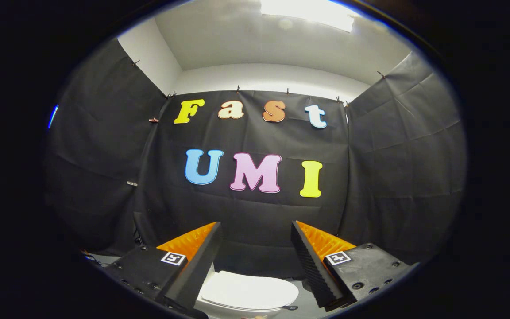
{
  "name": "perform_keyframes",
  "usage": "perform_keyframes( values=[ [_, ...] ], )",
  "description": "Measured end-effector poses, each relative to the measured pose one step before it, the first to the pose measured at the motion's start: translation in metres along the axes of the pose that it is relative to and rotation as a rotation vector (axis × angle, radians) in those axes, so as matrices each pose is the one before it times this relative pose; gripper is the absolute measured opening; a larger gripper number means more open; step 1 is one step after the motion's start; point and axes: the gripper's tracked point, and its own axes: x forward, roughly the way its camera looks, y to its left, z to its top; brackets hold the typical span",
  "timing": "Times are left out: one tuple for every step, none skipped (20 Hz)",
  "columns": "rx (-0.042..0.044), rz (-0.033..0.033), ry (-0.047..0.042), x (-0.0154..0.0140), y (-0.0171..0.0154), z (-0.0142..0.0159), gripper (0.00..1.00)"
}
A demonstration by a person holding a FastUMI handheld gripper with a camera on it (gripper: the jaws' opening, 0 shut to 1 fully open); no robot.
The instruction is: Open the toilet lid.
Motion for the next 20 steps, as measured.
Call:
perform_keyframes(
  values=[
    [0.00198,-0.00691,0.00308,0.00136,-0.00318,0.00037,0.99],
    [0.00348,-0.01127,0.00362,0.0021,-0.00414,-0.00001,0.99],
    [0.00697,-0.0102,0.00047,0.00265,-0.00499,0.00148,0.99],
    [0.01085,-0.01016,0.00072,0.00286,-0.00438,0.00146,0.99],
    [0.01248,-0.00742,-0.00026,0.00349,-0.0037,0.0009,0.98],
    [0.01342,-0.01072,-0.00014,0.00543,-0.00496,0.00156,0.98],
    [0.0144,-0.01122,0.00168,0.00676,-0.00722,0.0006,0.98],
    [0.01372,-0.01033,0.00405,0.00675,-0.00685,-0.00142,0.98],
    [0.01502,-0.00863,0.00827,0.00666,-0.00642,-0.00324,0.98],
    [0.01466,-0.00589,0.00929,0.00624,-0.00617,-0.00323,0.99],
    [0.01661,-0.01285,0.01195,0.00788,-0.00915,-0.00329,0.99],
    [0.01414,-0.0177,0.00824,0.00753,-0.00945,-0.00297,0.98],
    [0.01391,-0.01687,0.00578,0.00687,-0.01022,-0.00268,0.99],
    [0.0132,-0.0158,0.00102,0.00618,-0.00938,-0.00189,0.99],
    [0.0125,-0.01879,-0.0013,0.00648,-0.01003,-0.0025,0.99],
    [0.01285,-0.02202,0.00016,0.00598,-0.01221,-0.0034,0.99],
    [0.01548,-0.02056,0.00476,0.00576,-0.0098,-0.00416,0.99],
    [0.0196,-0.01893,0.00789,0.00617,-0.0106,-0.00652,0.99],
    [0.02168,-0.0184,0.0109,0.00642,-0.00943,-0.00708,0.99],
    [0.023,-0.01638,0.01366,0.00586,-0.01021,-0.00927,0.99]
  ],
)
